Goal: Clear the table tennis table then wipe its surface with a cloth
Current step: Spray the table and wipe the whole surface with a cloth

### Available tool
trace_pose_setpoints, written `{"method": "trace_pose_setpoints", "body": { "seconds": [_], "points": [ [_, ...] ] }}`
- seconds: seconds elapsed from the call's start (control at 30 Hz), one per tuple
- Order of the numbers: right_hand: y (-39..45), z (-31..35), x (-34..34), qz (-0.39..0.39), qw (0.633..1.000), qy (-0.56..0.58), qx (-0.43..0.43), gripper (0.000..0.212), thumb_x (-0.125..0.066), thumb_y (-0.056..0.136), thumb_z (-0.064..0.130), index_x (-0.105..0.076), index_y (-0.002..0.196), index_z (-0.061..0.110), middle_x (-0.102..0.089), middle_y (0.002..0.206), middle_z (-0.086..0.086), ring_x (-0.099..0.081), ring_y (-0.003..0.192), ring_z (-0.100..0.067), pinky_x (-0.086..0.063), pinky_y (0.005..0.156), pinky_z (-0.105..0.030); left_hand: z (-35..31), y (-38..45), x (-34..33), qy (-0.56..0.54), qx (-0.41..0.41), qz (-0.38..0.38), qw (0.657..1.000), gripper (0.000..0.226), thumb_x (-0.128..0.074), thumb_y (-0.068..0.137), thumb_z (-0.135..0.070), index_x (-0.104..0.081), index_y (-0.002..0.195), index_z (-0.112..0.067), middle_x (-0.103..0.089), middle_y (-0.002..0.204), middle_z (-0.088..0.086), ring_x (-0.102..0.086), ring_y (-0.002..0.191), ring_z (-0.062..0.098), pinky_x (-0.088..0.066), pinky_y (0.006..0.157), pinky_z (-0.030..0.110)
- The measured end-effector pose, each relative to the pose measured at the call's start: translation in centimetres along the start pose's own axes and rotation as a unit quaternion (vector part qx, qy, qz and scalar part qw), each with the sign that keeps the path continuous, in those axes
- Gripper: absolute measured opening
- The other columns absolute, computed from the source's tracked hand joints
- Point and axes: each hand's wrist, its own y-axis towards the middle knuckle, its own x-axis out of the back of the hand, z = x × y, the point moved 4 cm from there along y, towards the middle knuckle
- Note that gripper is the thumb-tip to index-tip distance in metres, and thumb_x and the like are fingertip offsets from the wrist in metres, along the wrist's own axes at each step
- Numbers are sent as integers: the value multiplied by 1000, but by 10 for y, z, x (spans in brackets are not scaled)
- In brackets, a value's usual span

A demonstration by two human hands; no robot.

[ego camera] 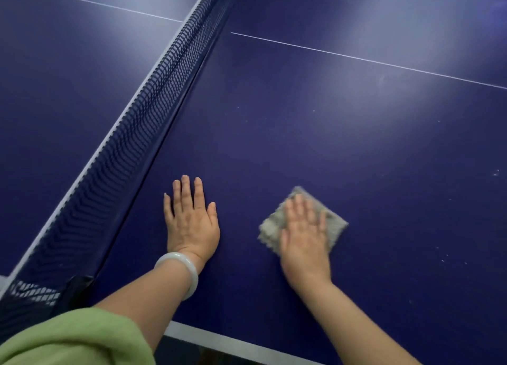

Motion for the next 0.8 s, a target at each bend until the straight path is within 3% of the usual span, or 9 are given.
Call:
{"method": "trace_pose_setpoints", "body": {
  "seconds": [0.1,0.17,0.27,0.33,0.43,0.57,0.67,0.73,0.8],
  "points": [
    [-31,37,5,90,952,-4,292,59,-35,97,30,-24,154,15,-15,162,-2,-10,150,-19,-7,119,-44,0,0,0,-5,1,-2,1000,64,-19,99,-42,-4,155,-14,2,163,9,6,150,24,0,121,48],
    [-19,3,4,93,938,-17,334,61,-37,95,29,-24,153,18,-18,161,-1,-15,149,-19,-6,120,-42,1,0,-1,2,2,2,1000,65,-16,99,-43,-2,155,-15,4,163,9,8,150,24,1,121,47],
    [27,-82,3,52,997,14,47,62,-31,90,31,-31,150,16,-19,159,-5,-23,147,-26,-5,120,-43,0,0,0,5,3,7,1000,65,-13,98,-44,1,155,-16,6,163,8,9,150,24,2,121,47],
    [39,-116,12,54,985,39,-161,58,-32,95,33,-31,151,21,-10,162,-10,-9,149,-27,1,121,-46,0,0,1,5,2,7,1000,64,-12,98,-44,2,155,-16,6,163,8,10,150,24,3,121,47],
    [35,-89,11,41,972,45,-228,52,-45,96,26,-39,148,28,-8,161,-19,-7,148,-36,-2,119,-53,-1,0,2,1,3,10,1000,63,-11,99,-43,4,154,-17,8,163,8,11,149,23,4,121,46],
    [8,13,-5,42,998,24,47,57,-33,93,32,-35,150,30,-15,160,-17,-9,149,-34,-8,118,-52,0,0,2,-11,1,11,1000,62,-8,98,-42,5,154,-18,8,162,7,11,149,22,3,122,46],
    [4,45,-6,71,963,24,258,56,-33,98,36,-23,153,30,-12,162,-7,-8,150,-24,-9,117,-47,0,0,3,-12,3,-1,1000,64,-1,95,-43,0,153,-17,0,163,8,4,150,23,-2,122,47],
    [35,22,-13,72,951,-2,299,55,-33,98,36,-28,152,29,-17,161,-5,-15,149,-23,-12,117,-47,1,0,1,-12,4,3,1000,64,0,93,-44,3,152,-18,0,163,7,4,150,23,-4,122,47],
    [82,-20,-21,54,975,-21,216,55,-30,95,34,-34,149,26,-25,158,-10,-25,146,-30,-17,116,-50,2,0,-1,-13,5,3,1000,64,0,94,-44,3,152,-18,0,163,7,4,150,23,-3,122,47]
  ]
}}
